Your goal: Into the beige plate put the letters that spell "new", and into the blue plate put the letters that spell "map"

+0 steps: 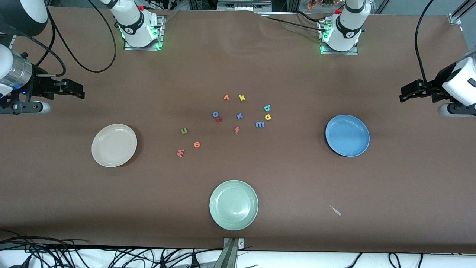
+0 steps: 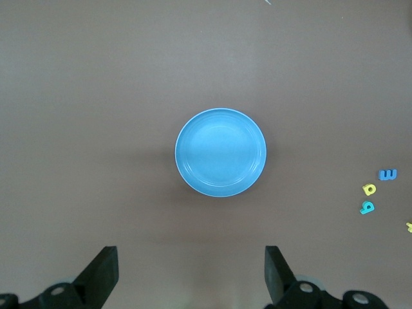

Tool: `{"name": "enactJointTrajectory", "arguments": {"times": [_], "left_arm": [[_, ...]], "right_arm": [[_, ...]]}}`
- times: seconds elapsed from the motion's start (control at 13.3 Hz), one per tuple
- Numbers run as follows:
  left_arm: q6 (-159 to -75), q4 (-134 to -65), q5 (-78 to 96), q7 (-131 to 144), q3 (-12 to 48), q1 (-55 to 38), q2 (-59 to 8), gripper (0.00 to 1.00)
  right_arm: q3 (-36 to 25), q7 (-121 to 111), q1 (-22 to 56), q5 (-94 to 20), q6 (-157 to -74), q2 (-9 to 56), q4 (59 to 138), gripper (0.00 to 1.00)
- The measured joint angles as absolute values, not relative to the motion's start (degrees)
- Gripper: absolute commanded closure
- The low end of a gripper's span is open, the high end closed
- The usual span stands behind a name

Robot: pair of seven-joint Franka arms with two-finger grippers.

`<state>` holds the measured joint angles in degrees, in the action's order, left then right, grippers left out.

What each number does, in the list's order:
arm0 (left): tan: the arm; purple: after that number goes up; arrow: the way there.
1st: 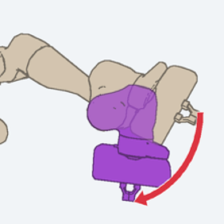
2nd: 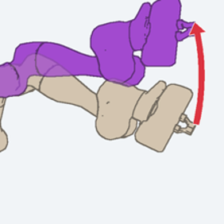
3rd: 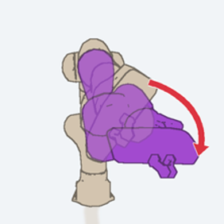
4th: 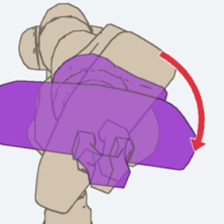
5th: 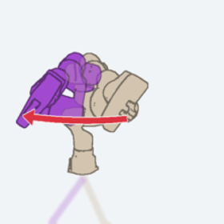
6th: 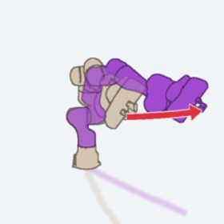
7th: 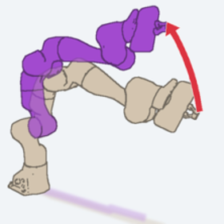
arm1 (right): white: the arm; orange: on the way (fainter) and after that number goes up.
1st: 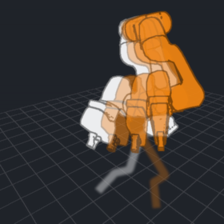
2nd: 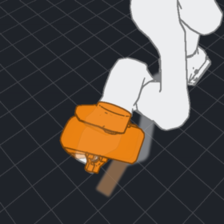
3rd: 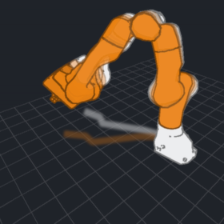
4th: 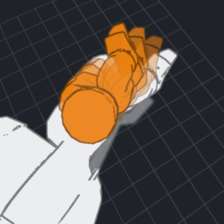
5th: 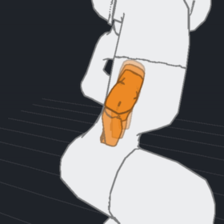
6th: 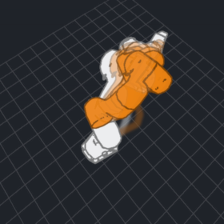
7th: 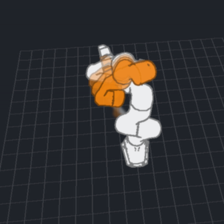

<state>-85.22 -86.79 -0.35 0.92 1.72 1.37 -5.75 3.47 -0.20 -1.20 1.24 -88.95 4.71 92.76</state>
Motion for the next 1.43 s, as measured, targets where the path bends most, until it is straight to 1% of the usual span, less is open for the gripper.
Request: {"name": "enactJointTrajectory", "arguments": {"times": [0.75, 1.43], "left_arm": [[-85.2, -86.7, -0.3, 4.2, 3.4, 0.7, -5.8, 0.0], [-85.3, -85.9, -0.3, 4.3, 3.2, 1.4, -5.6, 0.0]], "right_arm": [[3.5, -0.3, -1.2, 1.2, -88.9, 4.7, 92.8, 0.0], [3.5, -0.3, -1.2, 1.2, -88.9, 4.7, 92.8, 0.0]]}}
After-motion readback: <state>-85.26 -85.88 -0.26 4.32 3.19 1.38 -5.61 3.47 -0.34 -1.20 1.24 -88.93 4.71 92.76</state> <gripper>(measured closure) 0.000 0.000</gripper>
